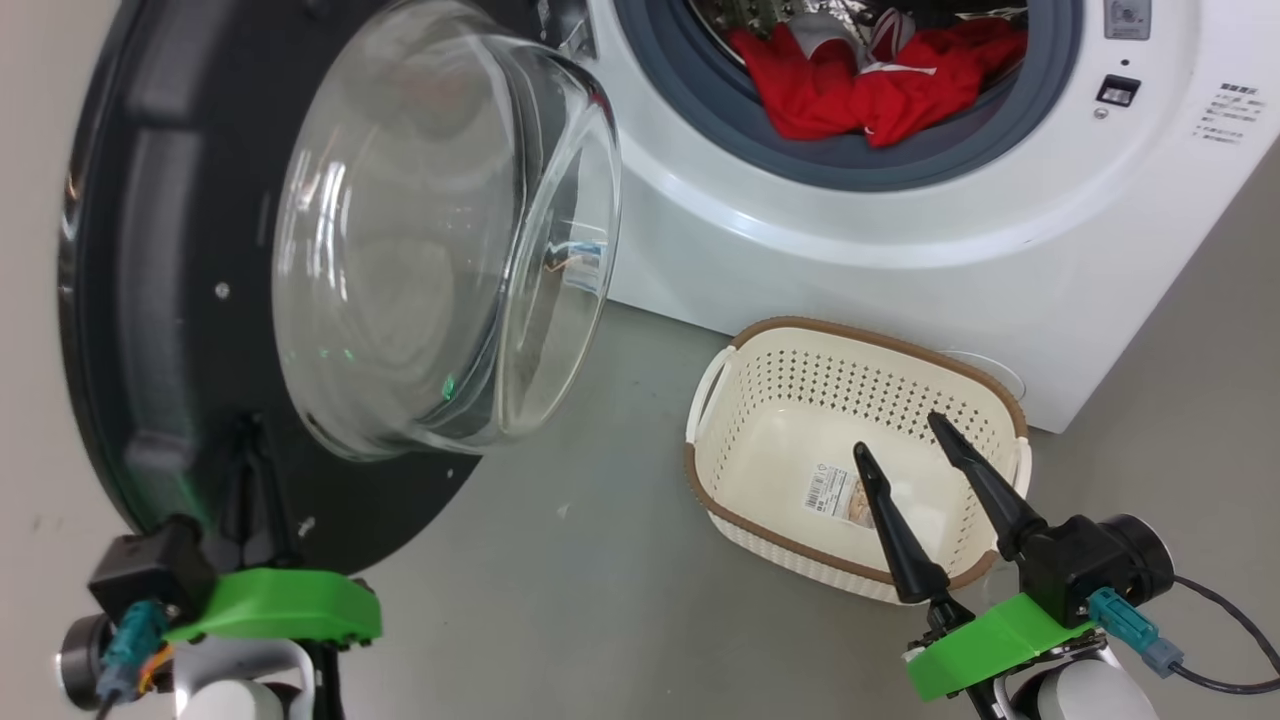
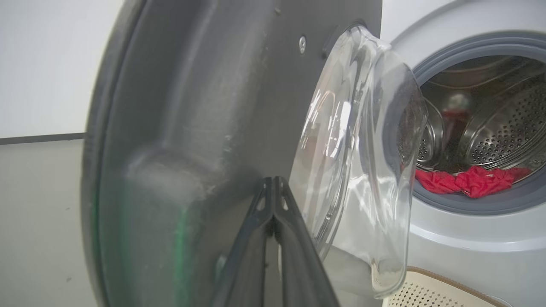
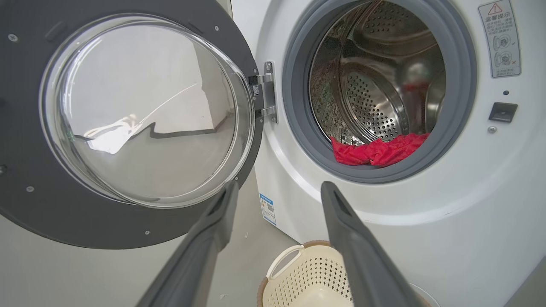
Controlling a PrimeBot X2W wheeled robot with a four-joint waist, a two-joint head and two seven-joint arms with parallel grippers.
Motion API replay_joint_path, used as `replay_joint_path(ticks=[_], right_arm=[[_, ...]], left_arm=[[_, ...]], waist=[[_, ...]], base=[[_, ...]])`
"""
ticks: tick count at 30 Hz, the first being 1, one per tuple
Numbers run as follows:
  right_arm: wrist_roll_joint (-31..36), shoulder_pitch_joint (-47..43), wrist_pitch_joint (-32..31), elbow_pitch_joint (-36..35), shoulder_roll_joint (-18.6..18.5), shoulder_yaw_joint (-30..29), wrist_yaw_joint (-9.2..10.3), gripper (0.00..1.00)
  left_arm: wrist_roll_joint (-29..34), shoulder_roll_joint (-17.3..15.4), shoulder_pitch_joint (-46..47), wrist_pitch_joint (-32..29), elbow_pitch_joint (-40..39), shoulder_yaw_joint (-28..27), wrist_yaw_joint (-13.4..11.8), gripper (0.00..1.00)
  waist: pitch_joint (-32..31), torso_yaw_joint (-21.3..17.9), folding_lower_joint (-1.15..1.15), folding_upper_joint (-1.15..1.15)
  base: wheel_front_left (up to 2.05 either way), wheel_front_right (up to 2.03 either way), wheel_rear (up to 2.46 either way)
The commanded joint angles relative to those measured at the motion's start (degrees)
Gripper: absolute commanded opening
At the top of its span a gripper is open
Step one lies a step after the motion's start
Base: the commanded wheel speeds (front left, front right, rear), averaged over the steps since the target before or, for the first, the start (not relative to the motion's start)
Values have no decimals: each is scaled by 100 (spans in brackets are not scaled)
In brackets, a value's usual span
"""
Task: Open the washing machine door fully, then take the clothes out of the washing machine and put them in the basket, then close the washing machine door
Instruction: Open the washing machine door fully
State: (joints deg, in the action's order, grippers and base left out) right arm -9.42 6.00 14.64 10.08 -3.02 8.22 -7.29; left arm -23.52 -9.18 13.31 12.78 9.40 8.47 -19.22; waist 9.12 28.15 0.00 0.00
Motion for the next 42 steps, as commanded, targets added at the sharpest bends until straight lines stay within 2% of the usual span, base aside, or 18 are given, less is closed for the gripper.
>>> replay_joint_path(ticks=[1, 8, 16, 23, 31, 42], right_arm=[[92, 132, 36, -121, 14, 136, -20, 100], [217, 176, 36, -94, 14, 147, -20, 100], [379, 198, 11, -74, 14, 169, -20, 100], [484, 194, -76, -134, 8, 187, -20, 100], [536, 201, -212, -278, -49, 259, -20, 100], [525, 222, -346, -441, -147, 341, -20, 100]], left_arm=[[-70, -237, 231, 82, -39, -368, -103, 0], [-161, -226, 398, 168, 220, -574, -44, 0], [-244, -292, 815, 213, 787, -850, 210, 0], [-219, -246, 1125, 220, 1149, -1225, 301, 0], [-117, -170, 1476, 221, 1608, -1835, 673, 0], [334, -177, 1875, 221, 2274, -2143, 1025, 0]], waist=[[38, 42, 0, 0], [134, 130, 0, 0], [262, 215, 0, 0], [340, 232, 0, 0], [456, 193, 0, 0], [585, 130, 0, 0]], base=[[0, 0, 0], [0, 0, 0], [0, 0, 0], [0, 0, 0], [0, 0, 0], [0, 0, 0]])
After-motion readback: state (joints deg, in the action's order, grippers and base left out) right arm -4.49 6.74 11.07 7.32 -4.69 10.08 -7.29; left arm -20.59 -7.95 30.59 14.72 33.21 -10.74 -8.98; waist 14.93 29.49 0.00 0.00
